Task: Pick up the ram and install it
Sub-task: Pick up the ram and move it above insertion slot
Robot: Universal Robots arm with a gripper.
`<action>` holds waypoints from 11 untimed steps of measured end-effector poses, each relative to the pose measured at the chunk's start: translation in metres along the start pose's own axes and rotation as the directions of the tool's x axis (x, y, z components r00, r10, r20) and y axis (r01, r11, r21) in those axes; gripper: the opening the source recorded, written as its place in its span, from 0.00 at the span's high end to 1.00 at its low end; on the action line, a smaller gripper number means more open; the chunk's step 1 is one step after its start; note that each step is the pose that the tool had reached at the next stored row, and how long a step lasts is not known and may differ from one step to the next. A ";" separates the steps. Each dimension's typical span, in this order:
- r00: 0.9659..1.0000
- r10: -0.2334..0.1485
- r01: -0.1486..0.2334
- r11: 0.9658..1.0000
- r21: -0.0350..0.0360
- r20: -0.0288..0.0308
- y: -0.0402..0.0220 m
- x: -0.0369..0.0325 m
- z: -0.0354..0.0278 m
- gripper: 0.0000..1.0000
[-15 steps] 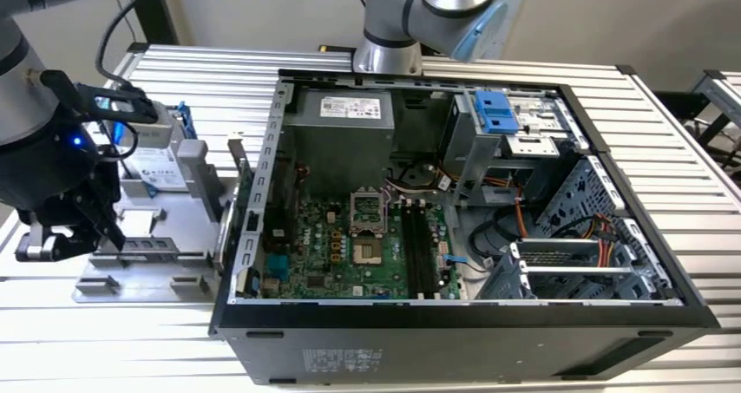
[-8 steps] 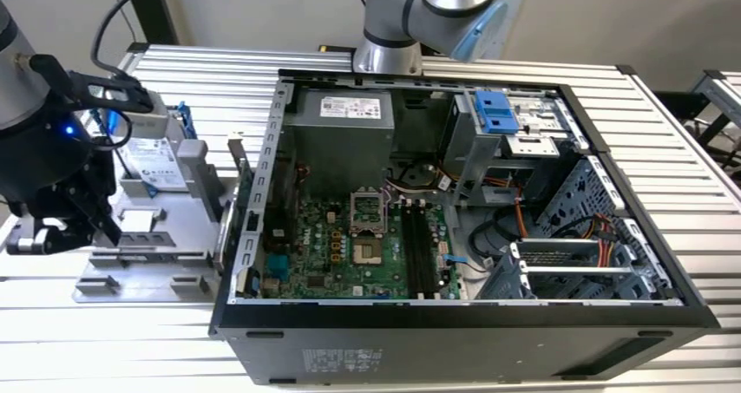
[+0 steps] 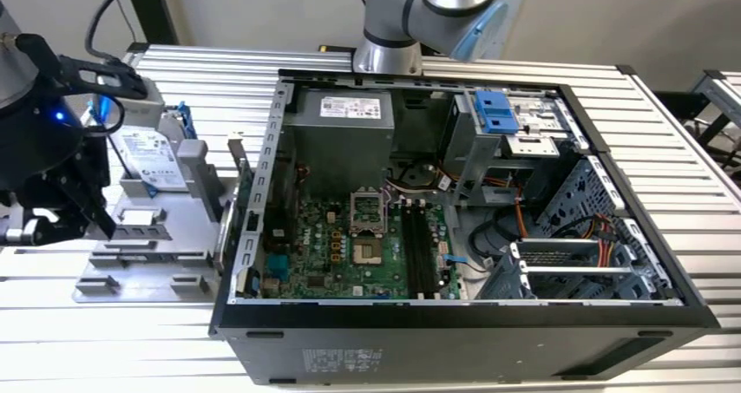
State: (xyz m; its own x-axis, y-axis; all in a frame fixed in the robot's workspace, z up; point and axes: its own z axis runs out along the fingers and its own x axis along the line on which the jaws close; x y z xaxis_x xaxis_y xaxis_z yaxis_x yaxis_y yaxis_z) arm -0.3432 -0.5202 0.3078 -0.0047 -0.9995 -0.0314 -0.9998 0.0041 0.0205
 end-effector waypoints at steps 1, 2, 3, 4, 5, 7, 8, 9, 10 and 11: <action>1.000 0.000 0.000 1.000 0.000 0.000 0.0000 -0.0001 -0.0019 1.00; 1.000 0.000 0.000 1.000 0.000 0.000 0.0001 -0.0001 -0.0038 1.00; 1.000 0.000 0.000 1.000 0.000 0.000 0.0001 -0.0002 -0.0058 1.00; 1.000 0.000 0.000 1.000 0.000 0.000 0.0002 -0.0002 -0.0079 1.00; 1.000 0.000 0.000 1.000 0.000 0.000 0.0002 -0.0003 -0.0101 1.00; 1.000 0.000 0.000 1.000 0.000 0.000 0.0003 -0.0005 -0.0146 1.00; 1.000 0.000 0.000 1.000 0.000 0.000 0.0003 -0.0005 -0.0168 1.00; 1.000 0.000 0.000 1.000 0.000 0.000 0.0004 -0.0006 -0.0192 1.00; 1.000 0.000 0.000 1.000 0.000 0.000 0.0005 -0.0007 -0.0215 1.00; 1.000 0.000 0.000 1.000 0.000 0.000 0.0005 -0.0008 -0.0240 1.00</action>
State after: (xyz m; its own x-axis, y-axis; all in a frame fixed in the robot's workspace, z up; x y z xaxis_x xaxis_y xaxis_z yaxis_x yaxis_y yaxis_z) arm -0.3432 -0.5202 0.3318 -0.0048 -0.9995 -0.0314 -0.9998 0.0041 0.0205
